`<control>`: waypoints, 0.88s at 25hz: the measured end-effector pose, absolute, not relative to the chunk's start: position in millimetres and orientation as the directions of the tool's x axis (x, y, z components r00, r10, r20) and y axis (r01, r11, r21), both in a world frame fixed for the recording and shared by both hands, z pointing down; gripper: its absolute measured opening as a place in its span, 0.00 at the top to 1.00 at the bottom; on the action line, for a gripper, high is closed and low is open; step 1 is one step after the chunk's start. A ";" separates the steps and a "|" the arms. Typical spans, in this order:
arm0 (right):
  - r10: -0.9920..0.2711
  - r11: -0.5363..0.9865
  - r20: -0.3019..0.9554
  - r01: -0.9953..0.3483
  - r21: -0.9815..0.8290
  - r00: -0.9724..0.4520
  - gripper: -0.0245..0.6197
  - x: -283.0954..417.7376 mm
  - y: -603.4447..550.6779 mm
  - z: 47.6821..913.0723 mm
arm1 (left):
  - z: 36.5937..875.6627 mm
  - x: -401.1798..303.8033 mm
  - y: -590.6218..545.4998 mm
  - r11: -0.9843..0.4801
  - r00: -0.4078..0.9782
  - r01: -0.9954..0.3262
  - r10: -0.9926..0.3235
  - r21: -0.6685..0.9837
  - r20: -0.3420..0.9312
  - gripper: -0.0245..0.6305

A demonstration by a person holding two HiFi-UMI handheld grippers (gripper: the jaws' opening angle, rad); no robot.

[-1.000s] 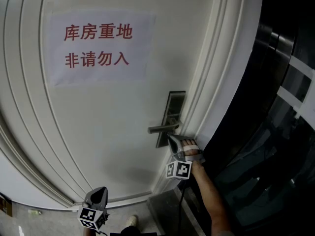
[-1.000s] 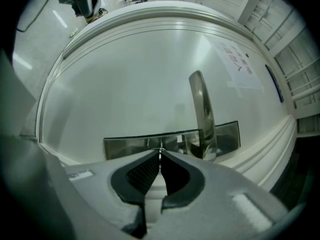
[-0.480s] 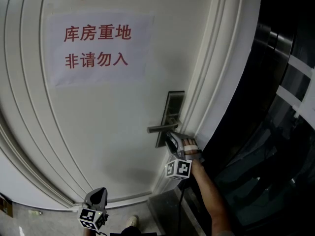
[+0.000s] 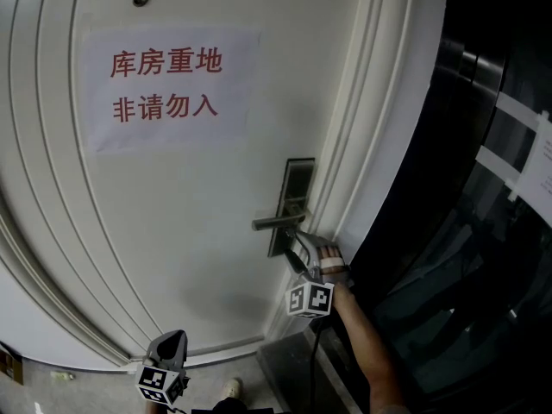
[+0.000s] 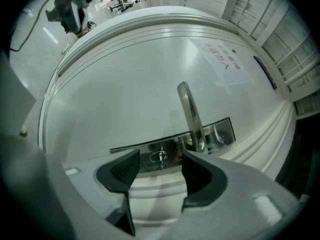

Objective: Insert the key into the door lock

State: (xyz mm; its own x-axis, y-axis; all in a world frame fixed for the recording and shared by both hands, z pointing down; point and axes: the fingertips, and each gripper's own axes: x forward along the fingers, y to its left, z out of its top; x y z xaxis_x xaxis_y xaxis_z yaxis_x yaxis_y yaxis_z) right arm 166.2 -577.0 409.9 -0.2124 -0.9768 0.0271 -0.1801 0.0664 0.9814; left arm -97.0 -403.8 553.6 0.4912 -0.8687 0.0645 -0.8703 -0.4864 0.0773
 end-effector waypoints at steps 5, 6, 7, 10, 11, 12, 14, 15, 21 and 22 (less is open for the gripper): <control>-0.980 0.060 0.019 -0.203 0.977 -0.198 0.60 166.1 -558.5 400.8 | 549.6 -93.9 -398.2 -0.495 0.499 -0.866 -0.865 0.076 0.058 0.96; -0.980 0.058 0.016 -0.212 0.976 -0.197 0.64 166.0 -554.8 398.4 | 548.4 -92.9 -397.3 -0.497 0.501 -0.865 -0.864 0.075 0.054 0.96; -0.981 0.055 0.012 -0.215 0.975 -0.196 0.68 167.2 -552.0 397.8 | 547.6 -91.8 -396.1 -0.500 0.504 -0.863 -0.862 0.074 0.052 0.96; -0.981 0.049 0.001 -0.237 0.970 -0.196 0.74 168.6 -540.4 394.3 | 546.4 -89.6 -391.7 -0.506 0.510 -0.860 -0.859 0.071 0.051 0.96; -0.980 0.049 0.000 -0.247 0.968 -0.197 0.76 168.6 -536.2 393.5 | 545.8 -89.4 -390.1 -0.507 0.510 -0.859 -0.858 0.070 0.050 0.96; -0.980 0.049 -0.003 -0.258 0.965 -0.198 0.78 168.7 -532.2 393.2 | 544.9 -89.3 -388.6 -0.508 0.511 -0.859 -0.858 0.069 0.049 0.96; -0.979 0.047 -0.012 -0.284 0.958 -0.203 0.83 169.3 -524.5 392.9 | 542.4 -88.6 -385.7 -0.511 0.514 -0.857 -0.857 0.068 0.045 0.96; -0.979 0.047 -0.016 -0.299 0.953 -0.205 0.84 169.5 -520.6 392.8 | 541.5 -88.2 -384.2 -0.512 0.515 -0.856 -0.856 0.067 0.043 0.96; -0.973 0.062 -0.041 -0.431 0.900 -0.227 0.92 167.7 -492.6 398.1 | 539.8 -89.0 -372.8 -0.516 0.519 -0.854 -0.854 0.064 0.041 0.96; -0.973 0.067 -0.044 -0.460 0.886 -0.227 0.93 166.4 -486.0 397.3 | 539.0 -89.2 -371.0 -0.516 0.519 -0.854 -0.854 0.063 0.040 0.96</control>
